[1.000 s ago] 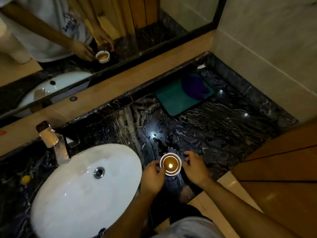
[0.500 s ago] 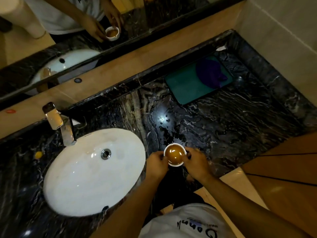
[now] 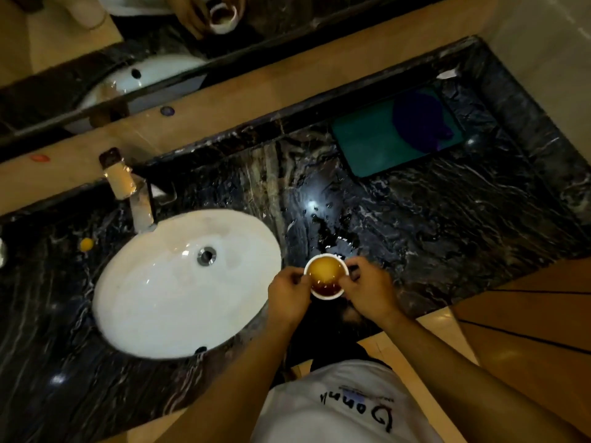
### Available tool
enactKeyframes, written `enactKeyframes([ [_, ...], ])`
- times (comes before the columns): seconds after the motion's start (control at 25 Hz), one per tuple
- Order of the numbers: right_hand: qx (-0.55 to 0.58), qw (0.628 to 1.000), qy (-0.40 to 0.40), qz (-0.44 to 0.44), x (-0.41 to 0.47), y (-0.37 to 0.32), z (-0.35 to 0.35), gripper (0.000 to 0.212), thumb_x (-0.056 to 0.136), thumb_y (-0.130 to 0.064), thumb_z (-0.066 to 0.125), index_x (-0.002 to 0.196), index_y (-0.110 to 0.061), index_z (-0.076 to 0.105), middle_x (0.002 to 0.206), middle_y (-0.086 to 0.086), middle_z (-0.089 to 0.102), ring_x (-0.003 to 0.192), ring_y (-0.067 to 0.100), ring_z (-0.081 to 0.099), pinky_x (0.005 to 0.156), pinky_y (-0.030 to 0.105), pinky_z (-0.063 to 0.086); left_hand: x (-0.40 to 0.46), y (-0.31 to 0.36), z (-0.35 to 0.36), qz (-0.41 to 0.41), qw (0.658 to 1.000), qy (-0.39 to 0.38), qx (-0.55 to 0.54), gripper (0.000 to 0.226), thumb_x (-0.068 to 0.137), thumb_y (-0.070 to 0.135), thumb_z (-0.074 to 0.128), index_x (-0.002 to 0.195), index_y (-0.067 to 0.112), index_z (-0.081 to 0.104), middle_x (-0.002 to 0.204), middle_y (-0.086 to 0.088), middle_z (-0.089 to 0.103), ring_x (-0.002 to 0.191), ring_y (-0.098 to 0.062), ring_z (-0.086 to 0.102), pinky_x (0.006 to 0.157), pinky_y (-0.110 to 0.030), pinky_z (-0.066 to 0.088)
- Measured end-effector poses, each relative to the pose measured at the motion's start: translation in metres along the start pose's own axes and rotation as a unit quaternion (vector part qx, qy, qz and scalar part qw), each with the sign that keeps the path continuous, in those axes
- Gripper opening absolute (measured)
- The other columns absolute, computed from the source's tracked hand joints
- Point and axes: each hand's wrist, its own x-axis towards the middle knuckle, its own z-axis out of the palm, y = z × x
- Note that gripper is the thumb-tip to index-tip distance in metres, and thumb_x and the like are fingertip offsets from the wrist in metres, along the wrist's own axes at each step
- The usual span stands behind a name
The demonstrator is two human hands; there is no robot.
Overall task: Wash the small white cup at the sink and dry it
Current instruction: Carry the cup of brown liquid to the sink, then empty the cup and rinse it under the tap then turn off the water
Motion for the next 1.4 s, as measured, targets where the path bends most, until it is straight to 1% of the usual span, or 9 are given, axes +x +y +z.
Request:
enactKeyframes([
  [0.2,0.040,0.998,-0.038,-0.017,-0.015,-0.033,0.023,0.020,0.081,-0.014,0.071,0.098,-0.024,0.068,0.067,0.005,0.072,0.055,0.016,0.072,0.056,0.027,0.056,-0.010,-0.014,-0.046,-0.097,0.976,-0.007,-0.195,0.013,0.095,0.011,0.060,0.106,0.006,0.065,0.110,-0.017,0.068,0.095,-0.031,0.070,0.068,-0.040,0.065],
  [0.52,0.088,0.993,-0.081,-0.004,-0.048,-0.104,0.111,0.022,0.086,-0.009,0.069,0.108,-0.013,0.067,0.067,0.007,0.076,0.059,0.028,0.076,0.064,0.045,0.065,-0.011,-0.064,-0.163,-0.179,0.828,-0.131,-0.514,0.033,0.094,0.032,0.060,0.115,0.007,0.066,0.115,-0.022,0.068,0.105,-0.037,0.067,0.080,-0.047,0.062],
  [0.64,0.089,0.991,-0.098,0.002,-0.060,-0.136,0.147,0.024,0.087,-0.007,0.070,0.109,-0.013,0.064,0.069,0.007,0.075,0.058,0.028,0.076,0.059,0.039,0.064,-0.004,-0.095,-0.199,-0.178,0.793,-0.134,-0.567,0.050,0.097,0.041,0.058,0.129,0.003,0.059,0.125,-0.023,0.065,0.111,-0.037,0.065,0.079,-0.045,0.062],
  [0.88,0.031,0.991,-0.127,-0.031,-0.070,-0.193,0.209,0.020,0.087,-0.016,0.069,0.106,-0.019,0.064,0.064,0.001,0.077,0.058,0.019,0.076,0.057,0.028,0.062,0.020,-0.129,-0.255,-0.157,0.777,-0.132,-0.596,0.044,0.102,0.035,0.052,0.129,0.001,0.060,0.127,-0.025,0.069,0.118,-0.038,0.065,0.089,-0.048,0.058],
  [1.0,-0.008,0.986,-0.145,-0.080,-0.058,-0.226,0.222,0.022,0.090,-0.022,0.068,0.111,-0.016,0.070,0.080,-0.002,0.076,0.065,0.015,0.075,0.066,0.033,0.063,0.040,-0.140,-0.278,-0.147,0.752,-0.107,-0.633,0.042,0.104,0.035,0.049,0.124,0.002,0.065,0.123,-0.024,0.071,0.114,-0.036,0.068,0.101,-0.052,0.052],
  [1.12,-0.044,0.967,0.050,-0.247,-0.029,-0.274,0.216,0.026,0.090,-0.031,0.061,0.111,-0.018,0.070,0.101,-0.002,0.062,0.088,0.016,0.065,0.085,0.040,0.057,0.063,-0.138,-0.293,-0.145,0.744,-0.092,-0.646,0.044,0.104,0.035,0.046,0.108,0.003,0.076,0.116,-0.020,0.075,0.104,-0.033,0.074,0.093,-0.049,0.056],
  [1.24,-0.117,0.905,0.179,-0.367,0.013,-0.340,0.211,0.053,0.086,-0.046,0.053,0.133,-0.022,0.056,0.126,0.009,0.048,0.115,0.026,0.048,0.093,0.038,0.049,0.088,-0.126,-0.296,-0.158,0.756,-0.055,-0.633,0.037,0.102,0.033,0.054,0.123,0.006,0.065,0.119,-0.019,0.074,0.108,-0.034,0.071,0.086,-0.049,0.059],
  [1.32,-0.256,0.903,0.110,-0.328,0.041,-0.376,0.215,0.078,0.086,-0.049,0.053,0.155,-0.024,0.028,0.147,0.020,0.037,0.122,0.037,0.049,0.092,0.045,0.051,0.101,-0.117,-0.296,-0.146,0.760,-0.051,-0.631,0.038,0.101,0.031,0.056,0.130,0.006,0.062,0.125,-0.020,0.071,0.115,-0.035,0.068,0.091,-0.052,0.057],
  [1.4,-0.340,0.901,0.025,-0.267,0.059,-0.392,0.224,0.087,0.092,-0.047,0.053,0.161,-0.025,0.004,0.156,0.025,0.027,0.112,0.042,0.060,0.076,0.043,0.054,0.112,-0.109,-0.293,-0.135,0.762,-0.049,-0.632,0.040,0.101,0.029,0.056,0.132,0.004,0.060,0.130,-0.023,0.068,0.120,-0.038,0.065,0.103,-0.057,0.051],
])
